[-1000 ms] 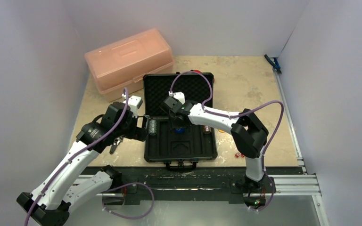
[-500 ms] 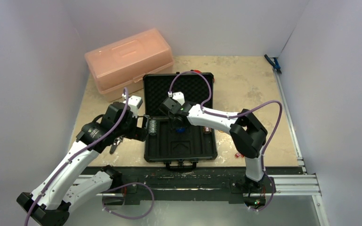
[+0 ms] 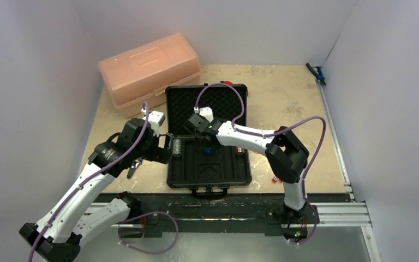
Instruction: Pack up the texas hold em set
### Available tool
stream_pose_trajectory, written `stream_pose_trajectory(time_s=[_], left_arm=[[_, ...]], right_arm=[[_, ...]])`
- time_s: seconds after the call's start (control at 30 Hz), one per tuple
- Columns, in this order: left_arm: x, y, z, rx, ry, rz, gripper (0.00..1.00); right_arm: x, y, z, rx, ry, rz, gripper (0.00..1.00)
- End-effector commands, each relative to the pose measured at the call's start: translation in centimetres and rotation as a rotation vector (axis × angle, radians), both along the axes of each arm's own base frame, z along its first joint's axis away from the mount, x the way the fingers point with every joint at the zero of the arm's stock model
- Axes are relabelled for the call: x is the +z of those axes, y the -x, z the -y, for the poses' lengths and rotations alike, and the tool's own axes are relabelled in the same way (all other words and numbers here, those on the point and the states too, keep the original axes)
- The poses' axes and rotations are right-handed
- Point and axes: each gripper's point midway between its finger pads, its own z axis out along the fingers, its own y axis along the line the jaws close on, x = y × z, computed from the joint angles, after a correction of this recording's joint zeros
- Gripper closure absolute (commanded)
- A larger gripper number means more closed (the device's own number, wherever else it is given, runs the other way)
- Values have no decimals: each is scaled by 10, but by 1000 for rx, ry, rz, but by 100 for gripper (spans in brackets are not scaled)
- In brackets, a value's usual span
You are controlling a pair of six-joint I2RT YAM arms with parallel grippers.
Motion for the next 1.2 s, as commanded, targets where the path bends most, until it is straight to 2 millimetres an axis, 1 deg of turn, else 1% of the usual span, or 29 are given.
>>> stream_pose_trajectory(time_s=[0.0, 0.1, 0.23, 0.4, 0.63, 0.77, 0.97, 1.03, 1.17], left_arm=[[4, -4, 2, -17, 5, 28, 6], [4, -4, 1, -17, 5, 29, 6], [5, -4, 1, -17, 6, 30, 6], [5, -4, 1, -18, 8, 32, 6], [5, -4, 1, -16, 6, 31, 6], [5, -4, 1, -16, 5, 30, 7], [4, -5, 0, -13, 1, 31, 6], [4, -5, 0, -13, 1, 31, 6], [4, -4, 1, -16, 3, 26, 7]], right_arm=[[3, 15, -12, 54, -36, -27, 100], [-1, 25, -15, 73, -39, -46, 100], [-10, 32, -13, 67, -31, -68, 100], [-14, 33, -6, 46, -9, -73, 100], [-7, 31, -5, 34, -10, -59, 99], [1, 29, -5, 36, -18, -43, 93], [10, 28, -6, 37, -22, -32, 89], [13, 28, -7, 40, -27, -31, 85], [18, 29, -5, 39, -36, -29, 72]])
